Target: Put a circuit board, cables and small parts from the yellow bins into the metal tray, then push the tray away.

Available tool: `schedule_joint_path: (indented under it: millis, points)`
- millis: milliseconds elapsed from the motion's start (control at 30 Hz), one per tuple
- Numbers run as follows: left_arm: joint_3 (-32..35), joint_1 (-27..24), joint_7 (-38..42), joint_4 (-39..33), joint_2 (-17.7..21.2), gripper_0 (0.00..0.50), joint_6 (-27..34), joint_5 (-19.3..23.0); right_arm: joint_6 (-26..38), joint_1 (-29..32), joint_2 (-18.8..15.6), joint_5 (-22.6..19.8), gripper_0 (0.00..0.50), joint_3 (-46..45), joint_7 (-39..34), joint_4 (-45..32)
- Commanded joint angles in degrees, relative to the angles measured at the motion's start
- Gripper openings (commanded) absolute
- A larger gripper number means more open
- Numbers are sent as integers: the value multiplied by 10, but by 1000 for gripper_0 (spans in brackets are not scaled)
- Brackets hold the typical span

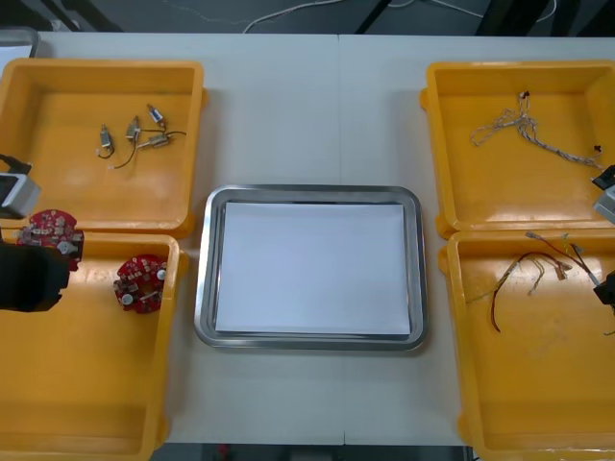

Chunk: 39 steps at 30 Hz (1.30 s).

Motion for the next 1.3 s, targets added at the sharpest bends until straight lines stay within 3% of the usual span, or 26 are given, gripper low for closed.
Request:
schedule_joint_path:
  millis: [33,300,667,900,1133,1300]
  points:
    - [-23,-36,129,-19,57,0,4,48,2,-13,8,-6,0,-10,-24,-15]
    - [-84,-82,236,-29,110,0,4,104,2,-13,8,-6,0,-10,-24,-15]
    - [-226,-188,383,-19,154,0,4,116,2,-13,8,-6,0,-10,-24,-15]
    - [-290,-240,435,2,171,0,4,129,2,-13,8,-6,0,-10,-24,-15]
    - [-372,-290,500,8,180,0,4,112,2,-13,8,-6,0,-10,-24,-15]
    - [-452,-356,541,39,180,0,4,106,2,-13,8,-6,0,-10,-24,-15]
